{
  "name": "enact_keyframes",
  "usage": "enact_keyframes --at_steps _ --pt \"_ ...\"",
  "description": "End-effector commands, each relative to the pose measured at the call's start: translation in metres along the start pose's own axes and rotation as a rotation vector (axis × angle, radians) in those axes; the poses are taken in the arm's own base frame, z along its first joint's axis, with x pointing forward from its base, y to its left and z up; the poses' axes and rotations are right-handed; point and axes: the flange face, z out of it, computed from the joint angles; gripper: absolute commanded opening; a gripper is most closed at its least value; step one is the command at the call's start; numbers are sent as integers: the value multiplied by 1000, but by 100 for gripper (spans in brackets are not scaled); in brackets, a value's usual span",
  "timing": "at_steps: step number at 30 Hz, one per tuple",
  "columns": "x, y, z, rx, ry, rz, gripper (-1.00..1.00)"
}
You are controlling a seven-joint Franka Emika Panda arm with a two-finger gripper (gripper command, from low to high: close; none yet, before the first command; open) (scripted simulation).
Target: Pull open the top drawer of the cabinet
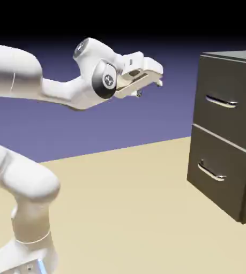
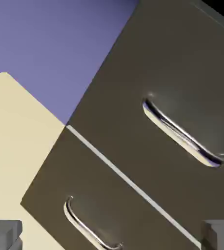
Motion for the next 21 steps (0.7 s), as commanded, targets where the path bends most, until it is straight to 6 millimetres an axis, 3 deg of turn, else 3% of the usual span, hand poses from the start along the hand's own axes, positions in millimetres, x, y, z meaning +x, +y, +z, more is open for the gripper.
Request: enact_keyframes --at_steps 1,7,12,17,21 --pt "4 0 -5 3 17 -32 0" --pt "26 12 -26 4 119 -198 0" --pt "40 30 -31 -15 201 -308 0" --pt "51 52 -23 -50 273 -395 0" --pt "57 70 -5 -85 321 -451 0"
